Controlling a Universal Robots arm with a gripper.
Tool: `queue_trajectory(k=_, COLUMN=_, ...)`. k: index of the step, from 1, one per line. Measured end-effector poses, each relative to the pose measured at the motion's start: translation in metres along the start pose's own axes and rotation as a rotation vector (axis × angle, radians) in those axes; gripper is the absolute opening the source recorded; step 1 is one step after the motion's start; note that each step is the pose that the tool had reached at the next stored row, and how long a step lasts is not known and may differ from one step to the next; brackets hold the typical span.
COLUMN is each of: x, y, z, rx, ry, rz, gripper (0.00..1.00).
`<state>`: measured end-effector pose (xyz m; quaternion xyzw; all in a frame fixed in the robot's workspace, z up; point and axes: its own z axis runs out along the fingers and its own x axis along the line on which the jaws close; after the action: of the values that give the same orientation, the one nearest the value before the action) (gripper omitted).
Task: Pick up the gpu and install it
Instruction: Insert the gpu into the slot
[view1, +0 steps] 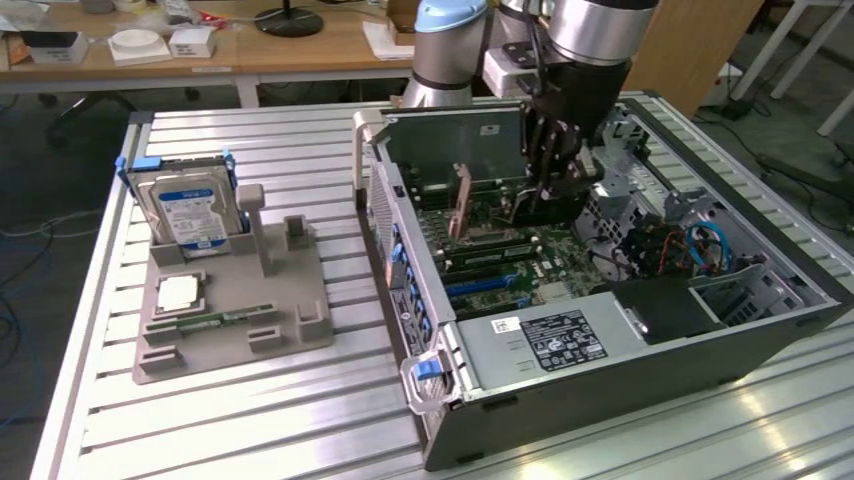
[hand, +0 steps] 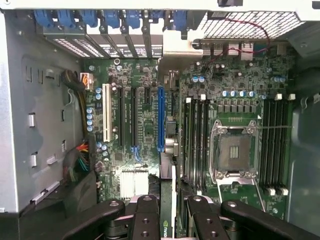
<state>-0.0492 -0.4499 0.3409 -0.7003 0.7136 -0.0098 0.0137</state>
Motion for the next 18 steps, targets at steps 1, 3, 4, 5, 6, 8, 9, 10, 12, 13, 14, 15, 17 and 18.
queue_trajectory(k=1, x=0.000, y=0.0010, z=0.0015, rx=0.0002, ry=0.0002, rz=0.000, gripper=0.26)
queue_trajectory(k=3, x=0.000, y=0.0028, z=0.0048, rx=0.0001, ry=0.0006, rz=0.001, gripper=0.26)
queue_trajectory(k=4, x=0.000, y=0.0030, z=0.0055, rx=0.0000, ry=0.0013, rz=0.001, gripper=0.26)
queue_trajectory(k=5, x=0.000, y=0.0030, z=0.0070, rx=0.0000, ry=0.0018, rz=0.001, gripper=0.26)
queue_trajectory(k=6, x=0.000, y=0.0031, z=0.0087, rx=0.0000, ry=0.0026, rz=0.001, gripper=0.26)
queue_trajectory(k=8, x=0.000, y=0.0039, z=0.0124, rx=-0.0005, ry=0.0032, rz=0.001, gripper=0.26)
queue_trajectory(k=9, x=0.000, y=0.0058, z=0.0141, rx=-0.0005, ry=0.0036, rz=0.001, gripper=0.26)
queue_trajectory(k=10, x=0.000, y=0.0073, z=0.0159, rx=-0.0005, ry=0.0039, rz=0.001, gripper=0.26)
queue_trajectory(k=12, x=0.000, y=0.0115, z=0.0193, rx=-0.0004, ry=0.0056, rz=0.001, gripper=0.26)
queue_trajectory(k=13, x=0.000, y=0.0135, z=0.0211, rx=-0.0004, ry=0.0062, rz=0.001, gripper=0.26)
queue_trajectory(k=14, x=0.000, y=0.0148, z=0.0229, rx=-0.0003, ry=0.0069, rz=0.001, gripper=0.26)
queue_trajectory(k=15, x=0.000, y=0.0158, z=0.0243, rx=-0.0003, ry=0.0085, rz=-0.001, gripper=0.26)
queue_trajectory(k=17, x=0.000, y=0.0174, z=0.0273, rx=-0.0003, ry=0.0097, rz=-0.002, gripper=0.26)
queue_trajectory(k=18, x=0.001, y=0.0175, z=0.0290, rx=-0.0003, ry=0.0097, rz=-0.002, gripper=0.26)
